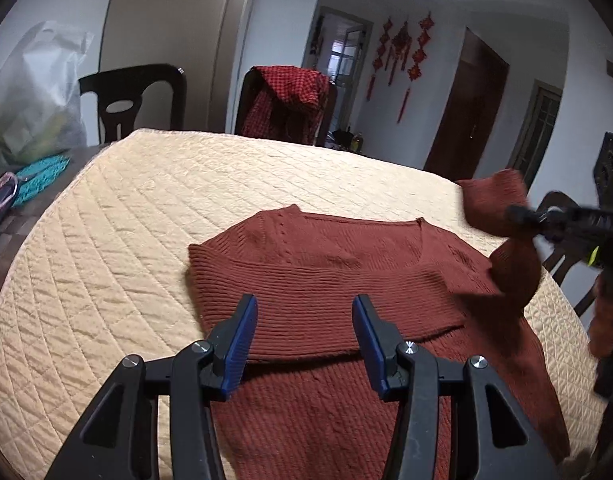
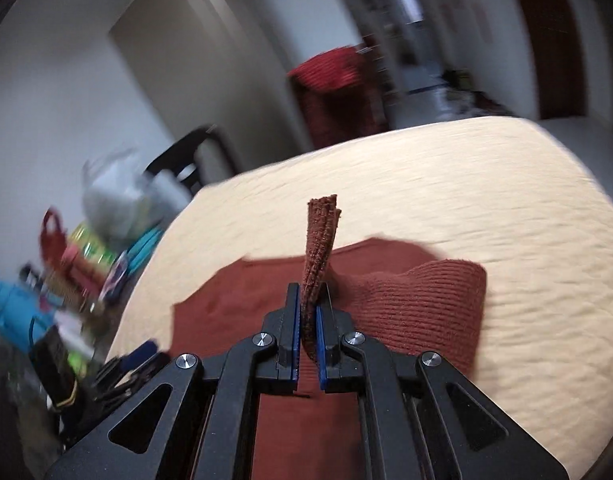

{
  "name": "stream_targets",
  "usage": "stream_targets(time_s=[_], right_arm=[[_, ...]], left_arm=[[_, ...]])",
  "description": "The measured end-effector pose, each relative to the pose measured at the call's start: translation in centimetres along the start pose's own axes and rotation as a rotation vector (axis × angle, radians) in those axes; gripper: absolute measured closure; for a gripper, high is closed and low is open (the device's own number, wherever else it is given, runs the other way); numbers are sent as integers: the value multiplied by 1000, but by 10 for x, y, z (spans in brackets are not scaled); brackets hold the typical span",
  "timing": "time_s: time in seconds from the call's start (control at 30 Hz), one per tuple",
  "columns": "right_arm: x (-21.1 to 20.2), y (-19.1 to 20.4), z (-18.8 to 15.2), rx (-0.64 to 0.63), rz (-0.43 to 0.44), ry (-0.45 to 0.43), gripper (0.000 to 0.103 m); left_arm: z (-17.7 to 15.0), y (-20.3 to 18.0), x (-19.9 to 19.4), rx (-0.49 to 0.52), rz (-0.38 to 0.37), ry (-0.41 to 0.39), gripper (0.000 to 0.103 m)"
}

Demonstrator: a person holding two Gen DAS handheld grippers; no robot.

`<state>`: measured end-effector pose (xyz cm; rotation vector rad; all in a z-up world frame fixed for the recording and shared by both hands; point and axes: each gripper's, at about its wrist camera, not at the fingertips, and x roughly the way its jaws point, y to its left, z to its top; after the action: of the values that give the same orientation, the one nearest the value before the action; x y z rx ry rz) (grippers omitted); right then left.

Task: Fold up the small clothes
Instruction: 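Fold the held sleeve across the sweater body with the right tool, release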

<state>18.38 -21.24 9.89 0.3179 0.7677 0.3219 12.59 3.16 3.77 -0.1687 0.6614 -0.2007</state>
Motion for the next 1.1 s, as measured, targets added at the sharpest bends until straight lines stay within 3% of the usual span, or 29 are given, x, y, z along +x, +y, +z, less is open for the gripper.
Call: stream_targets(time_s=[0.17, 0.2, 0.23, 0.4, 0.53, 0.63, 0.67, 0.7, 0.83, 0.93, 1.0, 1.1], right_arm=[[62, 34, -38, -102, 62, 208, 94], [68, 38, -45, -112, 78, 244, 87], [67, 41, -51, -126, 109, 256, 81], [27, 35, -55, -140, 205, 177, 80], [-4, -9, -56, -89, 77, 97, 80], [-3, -48, -62, -26, -46, 125, 80], [5, -64, -66, 8, -117, 176, 80], [6, -74, -67, 32, -113, 185, 88], [-13, -74, -58, 37, -39, 114, 87], [-16, -74, -51, 39, -51, 88, 87], [-11, -81, -48, 49, -75, 95, 87], [-7, -89, -46, 46, -78, 107, 87]], left_arm=[[-1, 11, 5, -35, -4, 20, 51], [-1, 12, 5, -39, -8, 23, 51], [-2, 13, 6, -42, -13, 26, 51], [-2, 9, 5, -36, -75, 26, 51], [-5, 0, 8, -18, -144, 45, 51], [-4, -11, 13, -6, -184, 71, 51], [-3, -15, 16, -7, -196, 92, 51], [-2, -20, 19, -6, -199, 113, 51], [2, -40, 37, 30, -188, 198, 51], [5, -47, 48, 44, -193, 232, 51], [5, -48, 57, 21, -188, 264, 55], [3, -53, 65, 48, -171, 270, 76]])
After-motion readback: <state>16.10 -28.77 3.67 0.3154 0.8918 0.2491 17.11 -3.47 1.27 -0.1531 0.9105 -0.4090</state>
